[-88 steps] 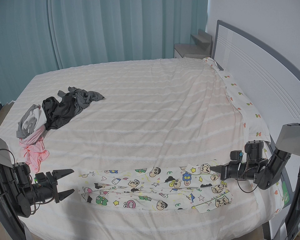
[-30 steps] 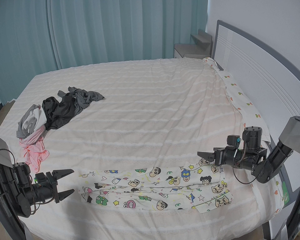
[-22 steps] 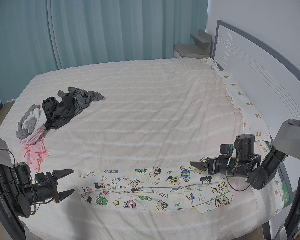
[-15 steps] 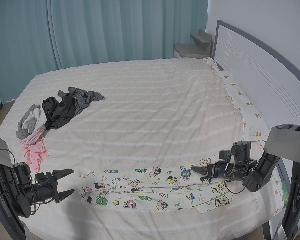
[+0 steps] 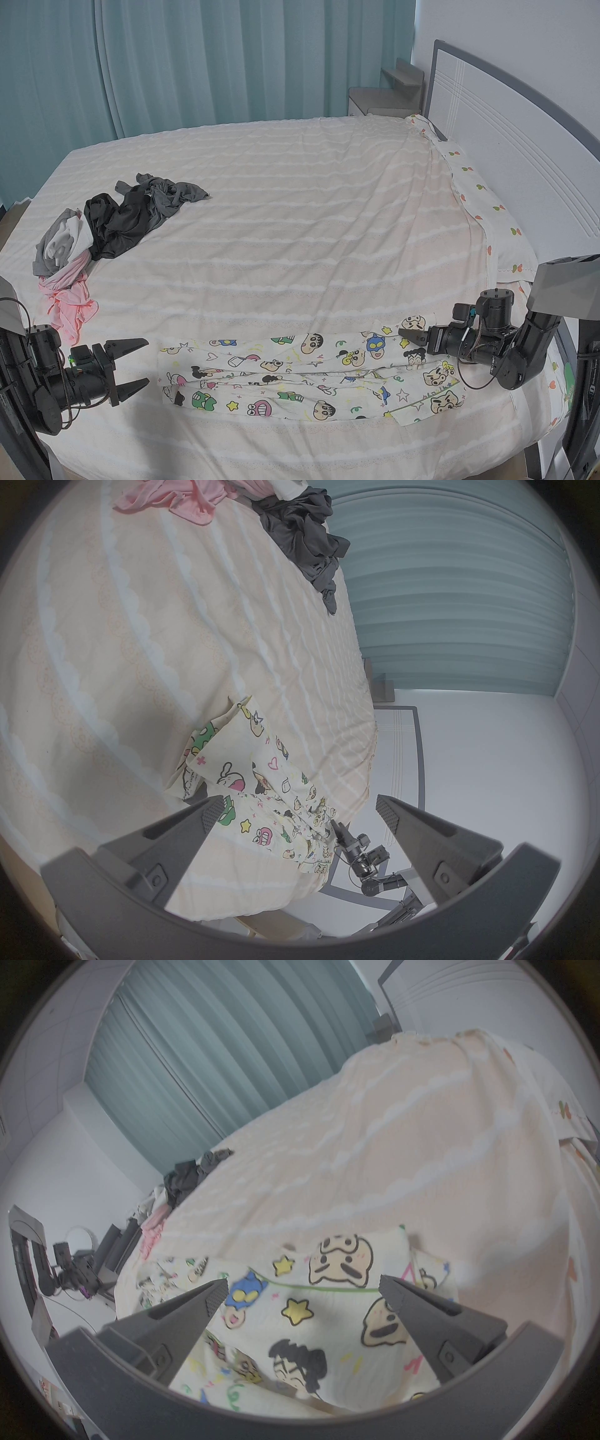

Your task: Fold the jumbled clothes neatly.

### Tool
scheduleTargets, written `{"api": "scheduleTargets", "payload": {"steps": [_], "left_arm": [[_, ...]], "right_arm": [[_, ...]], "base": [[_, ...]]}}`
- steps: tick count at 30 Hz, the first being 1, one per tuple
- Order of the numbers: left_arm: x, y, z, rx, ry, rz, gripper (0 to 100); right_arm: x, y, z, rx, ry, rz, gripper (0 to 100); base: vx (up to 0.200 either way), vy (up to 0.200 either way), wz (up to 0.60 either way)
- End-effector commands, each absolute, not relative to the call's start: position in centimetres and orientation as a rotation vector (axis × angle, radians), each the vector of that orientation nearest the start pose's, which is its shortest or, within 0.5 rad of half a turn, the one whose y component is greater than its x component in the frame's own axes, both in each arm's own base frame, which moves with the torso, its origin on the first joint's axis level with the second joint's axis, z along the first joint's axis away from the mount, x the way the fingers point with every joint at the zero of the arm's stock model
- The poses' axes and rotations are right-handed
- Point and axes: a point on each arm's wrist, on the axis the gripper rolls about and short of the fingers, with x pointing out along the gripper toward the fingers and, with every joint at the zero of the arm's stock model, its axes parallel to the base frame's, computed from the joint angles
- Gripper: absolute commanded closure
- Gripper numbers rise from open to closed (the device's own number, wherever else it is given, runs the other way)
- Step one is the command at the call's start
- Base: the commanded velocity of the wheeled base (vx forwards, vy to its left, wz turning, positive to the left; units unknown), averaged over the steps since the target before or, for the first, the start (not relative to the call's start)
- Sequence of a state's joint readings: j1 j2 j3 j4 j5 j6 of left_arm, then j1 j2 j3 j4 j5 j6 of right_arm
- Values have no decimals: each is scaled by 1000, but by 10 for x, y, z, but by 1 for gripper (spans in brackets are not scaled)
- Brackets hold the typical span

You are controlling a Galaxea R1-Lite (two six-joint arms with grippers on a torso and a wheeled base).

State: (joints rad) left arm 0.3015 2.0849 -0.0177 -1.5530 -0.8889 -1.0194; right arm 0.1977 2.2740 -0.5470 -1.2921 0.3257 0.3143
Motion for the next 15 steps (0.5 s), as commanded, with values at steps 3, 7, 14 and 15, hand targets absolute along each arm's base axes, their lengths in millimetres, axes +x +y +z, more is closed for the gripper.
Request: {"api": "scheduleTargets", "payload": {"steps": [3,7,14,15], "left_arm": [[206,46,26,-1240,692,-310,0],[208,41,31,-1158,637,-266,0],[225,3,29,-864,537,-81,0],[228,1,28,-823,527,-81,0]], "right_arm": [[280,65,70,462,381,448,0],[238,58,88,545,355,367,0],[200,51,83,676,403,322,0],[196,53,82,693,420,325,0]], "base": [[0,0,0],[0,0,0],[0,0,0],[0,0,0]]}}
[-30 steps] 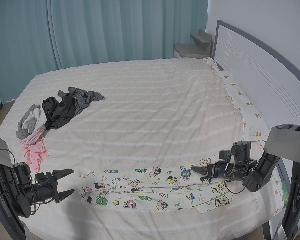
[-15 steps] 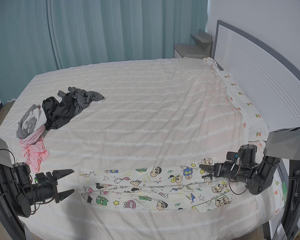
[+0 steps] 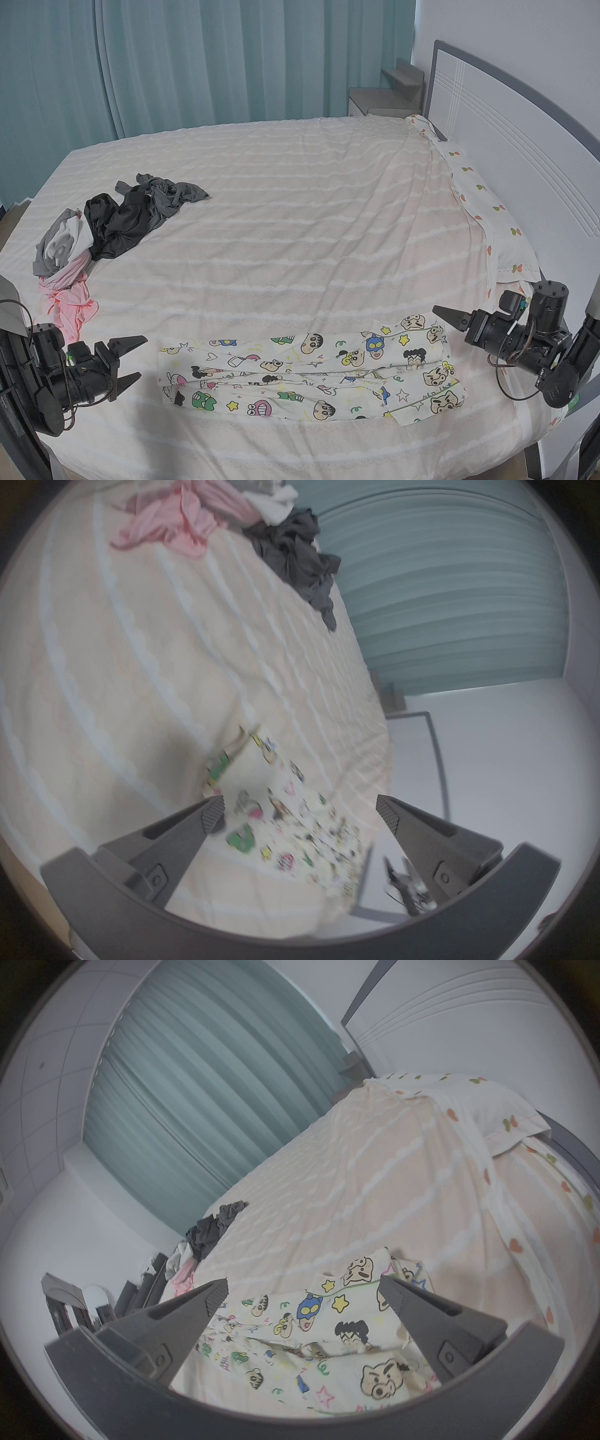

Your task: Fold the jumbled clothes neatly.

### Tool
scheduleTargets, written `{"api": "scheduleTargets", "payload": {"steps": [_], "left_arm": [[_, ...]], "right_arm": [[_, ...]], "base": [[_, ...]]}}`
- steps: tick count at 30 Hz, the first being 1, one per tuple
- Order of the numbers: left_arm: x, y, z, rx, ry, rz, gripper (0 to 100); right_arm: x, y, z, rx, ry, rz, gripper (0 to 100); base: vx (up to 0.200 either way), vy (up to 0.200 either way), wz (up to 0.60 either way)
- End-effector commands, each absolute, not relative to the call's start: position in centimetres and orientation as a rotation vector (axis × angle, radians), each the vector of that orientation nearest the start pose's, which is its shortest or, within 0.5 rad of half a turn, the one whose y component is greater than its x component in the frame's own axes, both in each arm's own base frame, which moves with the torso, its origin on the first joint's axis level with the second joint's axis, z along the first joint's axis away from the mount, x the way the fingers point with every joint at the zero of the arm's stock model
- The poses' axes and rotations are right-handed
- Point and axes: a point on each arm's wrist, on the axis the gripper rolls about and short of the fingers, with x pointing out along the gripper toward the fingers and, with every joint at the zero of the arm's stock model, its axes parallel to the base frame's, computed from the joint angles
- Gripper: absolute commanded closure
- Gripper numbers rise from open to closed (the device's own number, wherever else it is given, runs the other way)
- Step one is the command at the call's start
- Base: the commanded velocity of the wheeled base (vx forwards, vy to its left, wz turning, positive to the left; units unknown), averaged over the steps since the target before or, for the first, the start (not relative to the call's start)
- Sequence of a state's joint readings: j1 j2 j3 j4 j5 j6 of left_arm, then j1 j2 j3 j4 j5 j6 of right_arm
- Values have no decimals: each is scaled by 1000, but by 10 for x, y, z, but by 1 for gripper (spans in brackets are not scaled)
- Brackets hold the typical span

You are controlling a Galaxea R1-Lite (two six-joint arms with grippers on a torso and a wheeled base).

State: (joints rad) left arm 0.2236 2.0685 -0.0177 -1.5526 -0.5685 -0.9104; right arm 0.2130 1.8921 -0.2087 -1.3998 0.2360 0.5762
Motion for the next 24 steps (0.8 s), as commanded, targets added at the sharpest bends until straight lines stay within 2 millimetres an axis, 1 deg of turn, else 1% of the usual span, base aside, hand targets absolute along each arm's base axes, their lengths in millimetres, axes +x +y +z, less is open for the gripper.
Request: {"api": "scheduleTargets", "payload": {"steps": [1,5,6,7,9,10,11,13,14,17,21,22,24], "left_arm": [[232,0,28,-778,513,-80,0],[253,1,28,-660,458,-75,0],[253,1,28,-660,458,-75,0],[265,1,25,-629,483,-54,0],[270,-3,24,-619,515,-57,0],[274,-9,22,-615,568,-64,0],[274,-9,23,-614,570,-65,0],[277,-23,32,-601,606,-108,0],[277,-27,35,-598,624,-116,0],[279,-35,37,-590,672,-134,0],[280,-41,30,-549,745,-137,0],[280,-41,26,-521,759,-139,0],[282,-40,12,-464,798,-130,0]], "right_arm": [[190,55,78,715,449,330,0],[185,73,74,804,529,383,0],[185,73,74,804,529,383,0],[181,84,73,800,561,424,0],[180,86,73,799,563,432,0],[180,86,74,800,559,435,0],[180,86,74,800,559,435,0],[180,85,74,799,558,434,0],[180,85,74,800,559,434,0],[179,87,74,797,561,440,0],[179,87,74,789,548,422,0],[179,87,74,791,547,419,0],[178,88,74,787,550,424,0]], "base": [[0,0,0],[0,0,0],[0,0,0],[0,0,0],[0,0,0],[0,0,0],[0,0,0],[0,0,0],[0,0,0],[0,0,0],[0,0,0],[0,0,0],[0,0,0]]}}
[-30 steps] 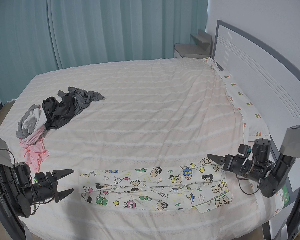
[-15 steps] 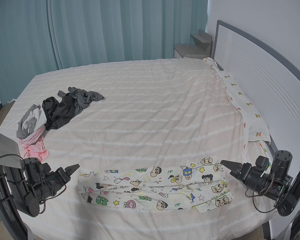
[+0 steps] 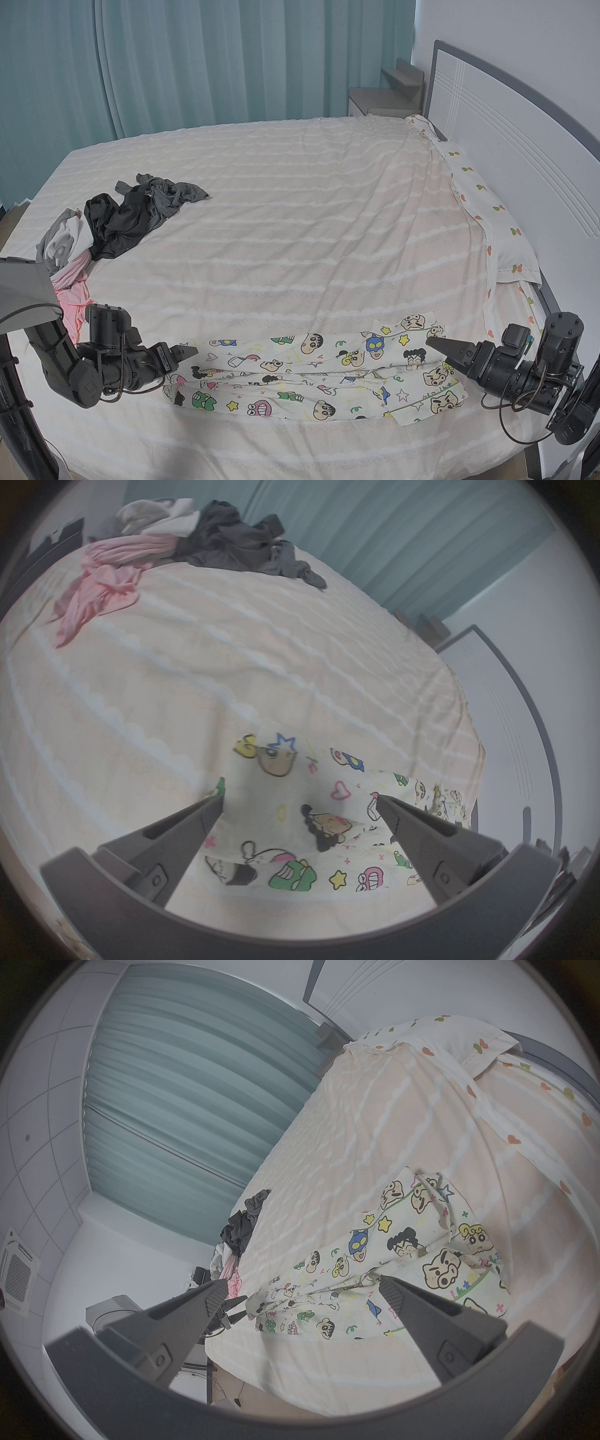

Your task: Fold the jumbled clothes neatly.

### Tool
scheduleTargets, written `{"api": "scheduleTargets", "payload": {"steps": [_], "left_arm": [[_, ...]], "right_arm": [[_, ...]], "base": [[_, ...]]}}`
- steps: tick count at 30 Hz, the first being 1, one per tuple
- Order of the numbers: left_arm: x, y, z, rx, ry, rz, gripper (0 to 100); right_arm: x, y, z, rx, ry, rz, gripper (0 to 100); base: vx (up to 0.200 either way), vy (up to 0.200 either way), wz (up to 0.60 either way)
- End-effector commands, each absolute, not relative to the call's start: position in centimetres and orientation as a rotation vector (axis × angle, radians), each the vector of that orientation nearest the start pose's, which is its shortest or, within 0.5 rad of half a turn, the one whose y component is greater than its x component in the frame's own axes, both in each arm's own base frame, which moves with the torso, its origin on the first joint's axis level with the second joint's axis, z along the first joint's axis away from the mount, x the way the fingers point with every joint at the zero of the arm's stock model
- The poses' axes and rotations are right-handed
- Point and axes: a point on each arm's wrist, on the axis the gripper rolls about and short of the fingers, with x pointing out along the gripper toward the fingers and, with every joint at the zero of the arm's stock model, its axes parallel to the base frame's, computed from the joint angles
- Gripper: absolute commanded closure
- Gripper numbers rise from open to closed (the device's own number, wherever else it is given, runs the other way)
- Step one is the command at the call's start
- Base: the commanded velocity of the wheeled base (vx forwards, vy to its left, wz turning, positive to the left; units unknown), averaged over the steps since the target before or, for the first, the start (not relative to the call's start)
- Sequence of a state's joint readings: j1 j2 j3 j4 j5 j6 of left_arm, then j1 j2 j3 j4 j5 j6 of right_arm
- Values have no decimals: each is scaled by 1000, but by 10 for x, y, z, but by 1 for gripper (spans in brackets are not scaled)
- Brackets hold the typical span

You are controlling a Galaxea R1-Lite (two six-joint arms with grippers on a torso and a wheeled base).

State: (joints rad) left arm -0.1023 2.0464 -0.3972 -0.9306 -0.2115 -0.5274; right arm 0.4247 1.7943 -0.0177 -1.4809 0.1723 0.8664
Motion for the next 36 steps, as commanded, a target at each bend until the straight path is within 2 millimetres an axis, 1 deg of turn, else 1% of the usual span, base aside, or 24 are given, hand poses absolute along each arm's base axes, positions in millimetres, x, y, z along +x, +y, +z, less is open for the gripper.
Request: {"api": "scheduleTargets", "payload": {"steps": [1,4,8,9,11,16,19,22,27,29,31,33,36], "left_arm": [[285,-40,5,-438,806,-105,0],[292,-39,-11,-378,823,-24,0],[289,-38,-25,-276,868,-26,0],[289,-38,-26,-272,870,-24,0],[288,-35,-34,-182,884,28,0],[288,-33,-38,-116,889,59,0],[290,-26,-38,-82,881,87,0],[293,-21,-36,-79,860,117,0],[299,-8,-23,-112,814,145,0],[296,2,-17,-157,821,128,0],[293,5,-8,-210,805,88,0],[291,6,3,-306,779,45,0],[291,5,13,-396,754,12,0]], "right_arm": [[178,89,74,788,551,425,0],[178,89,75,787,547,428,0],[178,89,75,787,545,429,0],[178,89,75,787,544,429,0],[178,89,76,789,539,430,0],[178,89,76,789,538,427,0],[178,89,75,789,538,425,0],[178,89,75,788,537,420,0],[178,89,75,788,537,420,0],[179,89,75,789,541,418,0],[179,89,74,788,543,417,0],[179,88,73,788,545,413,0],[179,88,73,789,544,411,0]], "base": [[0,0,0],[0,0,0],[0,0,0],[0,0,0],[0,0,0],[0,0,0],[0,0,0],[0,0,0],[0,0,0],[0,0,0],[0,0,0],[0,0,0],[0,0,0]]}}
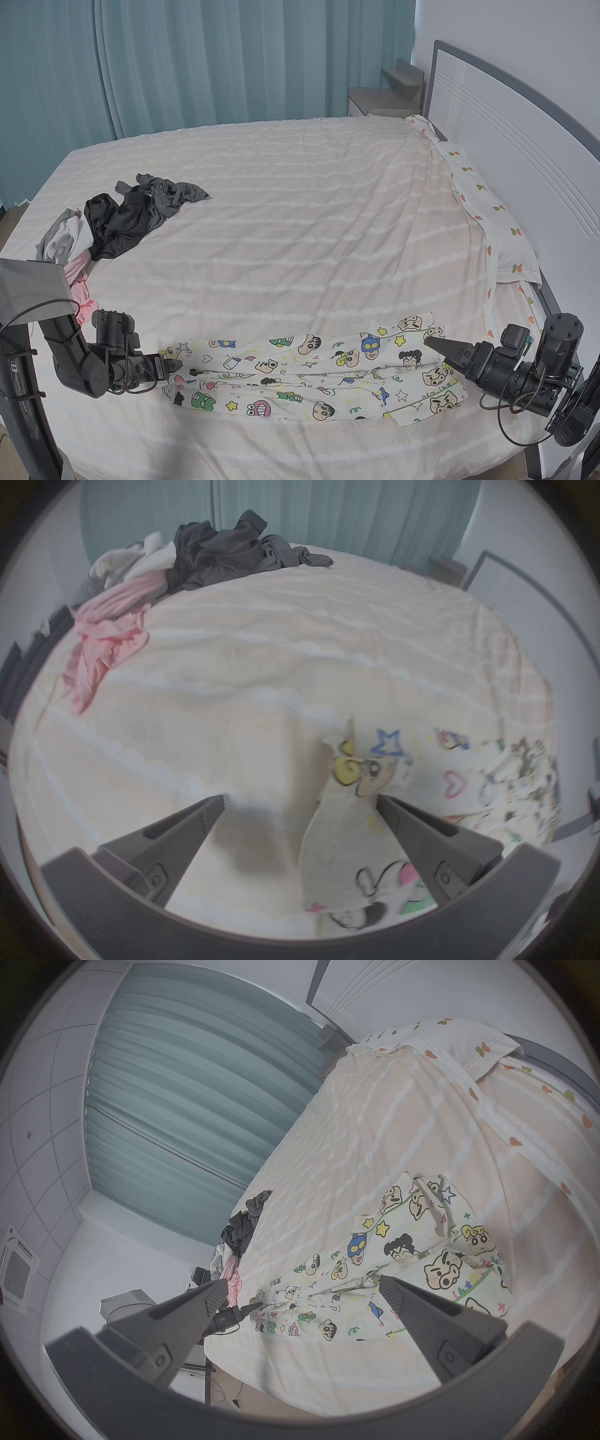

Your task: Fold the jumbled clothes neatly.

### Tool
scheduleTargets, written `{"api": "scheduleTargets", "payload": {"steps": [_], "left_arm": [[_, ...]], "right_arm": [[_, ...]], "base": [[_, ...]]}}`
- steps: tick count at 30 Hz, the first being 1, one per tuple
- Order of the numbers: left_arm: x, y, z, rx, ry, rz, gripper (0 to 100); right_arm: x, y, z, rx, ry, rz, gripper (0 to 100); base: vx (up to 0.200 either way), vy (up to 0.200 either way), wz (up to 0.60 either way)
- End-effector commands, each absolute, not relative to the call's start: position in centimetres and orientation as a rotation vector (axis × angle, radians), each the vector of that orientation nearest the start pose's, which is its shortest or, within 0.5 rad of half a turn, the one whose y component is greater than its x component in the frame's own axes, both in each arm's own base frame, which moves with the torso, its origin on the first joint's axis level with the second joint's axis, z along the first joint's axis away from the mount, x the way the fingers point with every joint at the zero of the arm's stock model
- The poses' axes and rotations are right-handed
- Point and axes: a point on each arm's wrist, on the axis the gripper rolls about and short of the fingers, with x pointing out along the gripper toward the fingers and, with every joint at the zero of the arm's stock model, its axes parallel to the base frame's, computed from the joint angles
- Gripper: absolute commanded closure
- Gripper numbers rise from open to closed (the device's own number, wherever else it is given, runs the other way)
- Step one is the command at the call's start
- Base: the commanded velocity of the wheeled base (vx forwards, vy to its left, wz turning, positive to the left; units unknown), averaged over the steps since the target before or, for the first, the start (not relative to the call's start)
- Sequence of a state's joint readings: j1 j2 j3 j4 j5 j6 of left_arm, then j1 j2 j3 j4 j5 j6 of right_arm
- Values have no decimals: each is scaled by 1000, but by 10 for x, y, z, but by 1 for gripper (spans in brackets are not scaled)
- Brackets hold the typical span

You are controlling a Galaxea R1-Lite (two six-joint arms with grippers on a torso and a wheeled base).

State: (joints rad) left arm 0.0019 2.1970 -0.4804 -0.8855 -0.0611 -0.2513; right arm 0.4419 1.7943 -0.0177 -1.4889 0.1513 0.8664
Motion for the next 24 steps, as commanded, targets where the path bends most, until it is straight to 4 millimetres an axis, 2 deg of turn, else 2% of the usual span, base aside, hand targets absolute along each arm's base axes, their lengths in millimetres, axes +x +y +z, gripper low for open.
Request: {"api": "scheduleTargets", "payload": {"steps": [1,8,15,24], "left_arm": [[291,4,15,-420,750,-5,0],[287,5,14,-475,776,-89,0],[296,8,5,-448,785,-95,0],[300,-2,-2,-457,809,-223,0]], "right_arm": [[179,88,74,789,543,412,0],[180,87,75,791,535,407,0],[180,87,74,789,540,403,0],[180,87,73,787,544,398,0]], "base": [[0,0,0],[0,0,0],[0,0,0],[0,0,0]]}}
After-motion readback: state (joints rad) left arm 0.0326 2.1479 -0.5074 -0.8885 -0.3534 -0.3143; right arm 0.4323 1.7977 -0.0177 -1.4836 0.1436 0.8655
